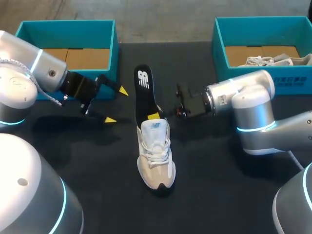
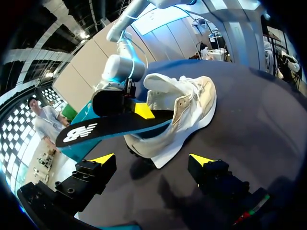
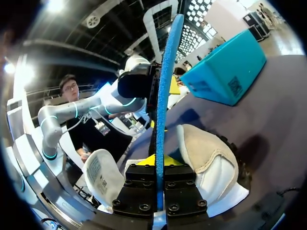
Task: Take the shoe out of the shoebox, open the shoe tongue, remove and reinsert the insole, then place the shoe into the shoebox
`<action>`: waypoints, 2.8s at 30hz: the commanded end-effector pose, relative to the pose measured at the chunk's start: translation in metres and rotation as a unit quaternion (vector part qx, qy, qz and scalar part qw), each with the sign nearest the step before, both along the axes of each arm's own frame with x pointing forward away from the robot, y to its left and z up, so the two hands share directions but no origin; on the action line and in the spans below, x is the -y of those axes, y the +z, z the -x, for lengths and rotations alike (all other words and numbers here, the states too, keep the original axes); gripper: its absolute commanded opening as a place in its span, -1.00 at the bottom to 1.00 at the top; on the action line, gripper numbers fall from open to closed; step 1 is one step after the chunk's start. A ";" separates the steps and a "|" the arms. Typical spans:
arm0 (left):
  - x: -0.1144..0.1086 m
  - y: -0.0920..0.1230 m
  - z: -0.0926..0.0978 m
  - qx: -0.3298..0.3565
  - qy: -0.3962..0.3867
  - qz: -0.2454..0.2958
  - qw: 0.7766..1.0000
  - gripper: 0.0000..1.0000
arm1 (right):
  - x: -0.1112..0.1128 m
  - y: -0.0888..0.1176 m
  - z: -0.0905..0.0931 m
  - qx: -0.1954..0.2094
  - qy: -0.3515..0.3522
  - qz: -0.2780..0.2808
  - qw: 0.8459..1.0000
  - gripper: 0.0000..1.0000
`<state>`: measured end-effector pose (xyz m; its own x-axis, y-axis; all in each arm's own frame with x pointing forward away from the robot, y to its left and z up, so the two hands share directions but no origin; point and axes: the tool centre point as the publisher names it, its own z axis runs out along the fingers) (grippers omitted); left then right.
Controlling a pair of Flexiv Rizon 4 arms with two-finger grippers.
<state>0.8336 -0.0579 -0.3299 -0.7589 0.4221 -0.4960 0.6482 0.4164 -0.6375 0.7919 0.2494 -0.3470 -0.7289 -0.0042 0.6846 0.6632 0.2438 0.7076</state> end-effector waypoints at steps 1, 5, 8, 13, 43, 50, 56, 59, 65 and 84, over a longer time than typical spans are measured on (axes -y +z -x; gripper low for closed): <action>-0.002 0.004 0.002 0.003 0.000 -0.002 1.000 1.00 | -0.003 -0.007 0.003 -0.002 -0.004 -0.002 1.000 -1.00; -0.003 0.003 0.003 0.001 0.000 -0.001 1.000 1.00 | -0.004 -0.003 0.001 0.001 -0.006 -0.002 1.000 -1.00; -0.004 0.001 0.004 -0.001 -0.001 -0.001 1.000 1.00 | -0.004 0.001 -0.001 0.009 -0.008 -0.002 1.000 -0.63; -0.003 0.000 0.004 -0.002 -0.002 0.002 1.000 1.00 | -0.005 0.006 -0.004 0.018 -0.009 0.001 1.000 -0.49; -0.001 -0.005 0.003 0.001 -0.011 0.007 1.000 1.00 | 0.007 0.006 0.002 -0.001 0.003 0.032 0.999 -1.00; 0.000 -0.006 0.003 0.001 -0.012 0.009 1.000 1.00 | 0.008 0.002 0.008 -0.013 0.006 0.040 0.999 -1.00; 0.000 -0.006 0.004 0.000 -0.013 0.009 1.000 1.00 | 0.007 0.012 0.006 -0.003 0.005 0.043 0.999 -0.79; 0.000 -0.006 0.005 0.000 -0.014 0.010 1.000 1.00 | 0.006 0.017 0.005 0.004 0.005 0.043 0.999 -0.69; 0.000 -0.006 0.006 0.000 -0.015 0.013 1.000 1.00 | 0.005 0.022 0.005 0.009 0.006 0.046 0.999 -0.58; -0.004 -0.006 0.010 0.001 -0.013 0.012 1.000 1.00 | 0.003 0.013 0.002 -0.012 0.031 0.062 0.998 -1.00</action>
<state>0.8250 -0.0545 -0.3372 -0.7482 0.4300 -0.5053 0.6579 0.3818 -0.6491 0.7907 0.2456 -0.3301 -0.7180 0.0353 0.6951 0.6579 0.3602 0.6614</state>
